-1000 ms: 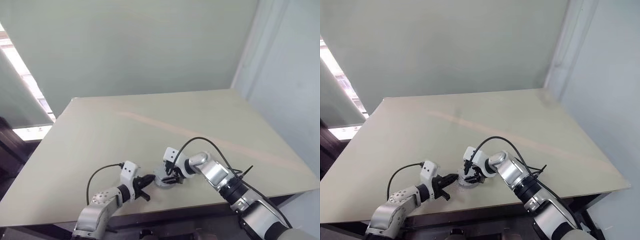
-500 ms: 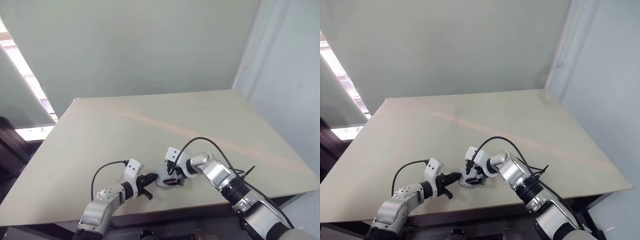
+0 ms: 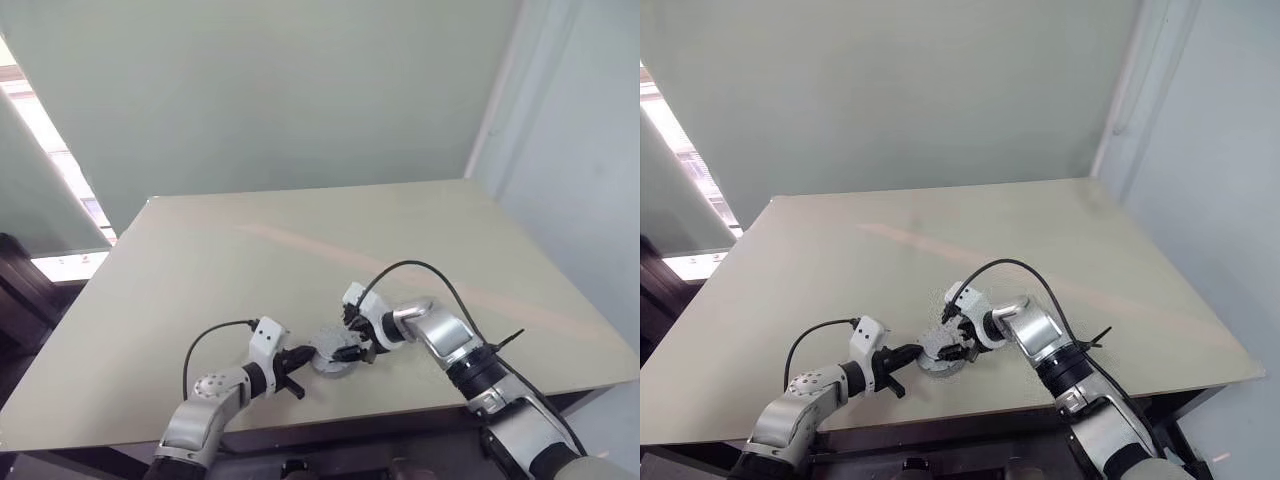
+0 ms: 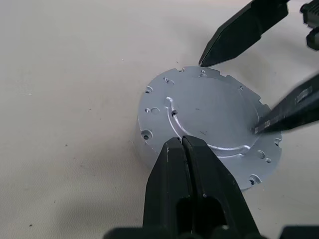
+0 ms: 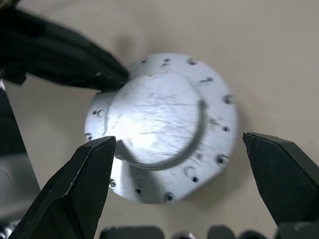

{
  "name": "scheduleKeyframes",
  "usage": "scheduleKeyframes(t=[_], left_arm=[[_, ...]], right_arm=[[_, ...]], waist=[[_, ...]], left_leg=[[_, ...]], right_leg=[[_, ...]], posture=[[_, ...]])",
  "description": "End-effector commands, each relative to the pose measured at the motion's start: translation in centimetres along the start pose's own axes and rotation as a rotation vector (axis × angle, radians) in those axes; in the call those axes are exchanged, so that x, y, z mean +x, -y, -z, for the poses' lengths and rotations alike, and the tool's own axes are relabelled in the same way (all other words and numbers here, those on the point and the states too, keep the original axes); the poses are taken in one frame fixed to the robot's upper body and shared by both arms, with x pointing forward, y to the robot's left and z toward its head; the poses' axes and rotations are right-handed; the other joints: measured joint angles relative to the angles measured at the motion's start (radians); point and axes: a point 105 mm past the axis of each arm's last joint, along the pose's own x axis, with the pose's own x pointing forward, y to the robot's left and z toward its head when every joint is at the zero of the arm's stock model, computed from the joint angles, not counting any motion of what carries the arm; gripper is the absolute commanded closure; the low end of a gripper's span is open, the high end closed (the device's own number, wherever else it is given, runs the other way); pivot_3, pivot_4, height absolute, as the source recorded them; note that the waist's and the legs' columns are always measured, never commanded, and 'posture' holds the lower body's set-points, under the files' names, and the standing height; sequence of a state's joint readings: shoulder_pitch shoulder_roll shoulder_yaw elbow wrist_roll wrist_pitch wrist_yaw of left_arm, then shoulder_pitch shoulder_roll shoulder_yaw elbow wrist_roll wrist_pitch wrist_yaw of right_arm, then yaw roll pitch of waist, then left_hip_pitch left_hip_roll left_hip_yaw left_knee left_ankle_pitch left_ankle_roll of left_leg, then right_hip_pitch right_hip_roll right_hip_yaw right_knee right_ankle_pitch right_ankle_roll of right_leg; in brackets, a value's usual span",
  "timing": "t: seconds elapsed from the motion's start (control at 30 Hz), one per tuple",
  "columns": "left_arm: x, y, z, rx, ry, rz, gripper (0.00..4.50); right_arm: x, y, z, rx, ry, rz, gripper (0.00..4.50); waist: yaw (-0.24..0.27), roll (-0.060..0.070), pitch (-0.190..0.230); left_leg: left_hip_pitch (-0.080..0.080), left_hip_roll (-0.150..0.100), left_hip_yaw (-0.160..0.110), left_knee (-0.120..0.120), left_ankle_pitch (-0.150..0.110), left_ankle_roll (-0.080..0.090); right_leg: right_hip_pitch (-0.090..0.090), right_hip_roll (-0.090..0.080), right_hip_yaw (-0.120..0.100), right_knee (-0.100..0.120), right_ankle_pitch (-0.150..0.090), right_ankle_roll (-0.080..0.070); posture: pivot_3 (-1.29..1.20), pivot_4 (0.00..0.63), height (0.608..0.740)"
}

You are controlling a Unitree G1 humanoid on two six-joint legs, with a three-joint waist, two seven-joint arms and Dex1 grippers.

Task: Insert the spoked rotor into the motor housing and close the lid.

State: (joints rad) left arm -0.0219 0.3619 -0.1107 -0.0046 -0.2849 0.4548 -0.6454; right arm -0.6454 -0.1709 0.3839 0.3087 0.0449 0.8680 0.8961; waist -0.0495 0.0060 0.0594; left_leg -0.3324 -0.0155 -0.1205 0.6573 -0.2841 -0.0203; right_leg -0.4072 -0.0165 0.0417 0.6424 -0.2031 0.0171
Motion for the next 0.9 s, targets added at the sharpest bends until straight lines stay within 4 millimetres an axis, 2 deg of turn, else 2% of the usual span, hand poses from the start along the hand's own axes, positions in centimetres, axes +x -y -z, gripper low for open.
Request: scheduleKeyframes(t=[0.03, 0.23, 0.4, 0.53, 0.77, 0.9], left_arm=[[0.7, 0.5, 0.6, 0.008, -0.036, 0.020, 4.50], [0.9, 0.6, 0.6, 0.019, -0.041, 0.031, 4.50], [1.0, 0.7, 0.7, 0.023, -0.044, 0.037, 4.50], [1.1, 0.9, 0.6, 0.028, -0.044, 0.041, 4.50], [1.0, 0.9, 0.6, 0.032, -0.046, 0.046, 4.50], [0.8, 1.0, 0.6, 0.030, -0.045, 0.049, 4.50]], right_arm=[[-1.2, 0.1, -2.6, 0.145, 0.125, -0.037, 0.04], [-2.8, 3.1, -2.5, 0.537, 0.230, -0.035, 0.04], [-3.3, 4.4, -1.5, 0.812, 0.275, -0.081, 0.04], [-2.9, 4.3, 0.0, 0.974, 0.261, -0.129, 0.04], [-2.0, 4.0, 1.5, 1.098, 0.254, -0.170, 0.04], [-1.0, 2.6, 2.2, 1.183, 0.249, -0.264, 0.04]], waist=[[0.000, 0.000, 0.000], [0.000, 0.000, 0.000], [0.000, 0.001, 0.000], [0.000, 0.002, -0.001], [-0.001, 0.003, -0.001], [-0.003, 0.003, -0.001]], left_leg=[[0.000, 0.000, 0.000, 0.000, 0.000, 0.000], [-0.002, -0.001, 0.000, 0.001, 0.000, 0.000], [-0.002, -0.002, 0.000, 0.000, 0.000, 0.000], [-0.002, -0.002, 0.000, -0.002, 0.000, 0.001], [-0.003, -0.002, 0.000, -0.001, 0.000, 0.001], [-0.003, -0.002, 0.000, -0.001, 0.000, 0.001]], right_leg=[[0.000, 0.000, 0.000, 0.000, 0.000, 0.000], [0.000, 0.000, 0.000, 0.000, 0.000, 0.000], [-0.001, -0.001, 0.001, 0.000, 0.000, 0.000], [-0.002, -0.001, 0.001, -0.001, 0.000, 0.000], [-0.001, -0.001, 0.001, -0.001, 0.000, 0.000], [-0.001, 0.000, 0.001, -0.001, 0.000, 0.000]], posture=[[0.00, 0.000, 0.740], [0.00, 0.000, 0.740], [0.00, 0.000, 0.740], [0.00, 0.000, 0.740], [0.00, 0.000, 0.740], [0.00, 0.000, 0.740]])
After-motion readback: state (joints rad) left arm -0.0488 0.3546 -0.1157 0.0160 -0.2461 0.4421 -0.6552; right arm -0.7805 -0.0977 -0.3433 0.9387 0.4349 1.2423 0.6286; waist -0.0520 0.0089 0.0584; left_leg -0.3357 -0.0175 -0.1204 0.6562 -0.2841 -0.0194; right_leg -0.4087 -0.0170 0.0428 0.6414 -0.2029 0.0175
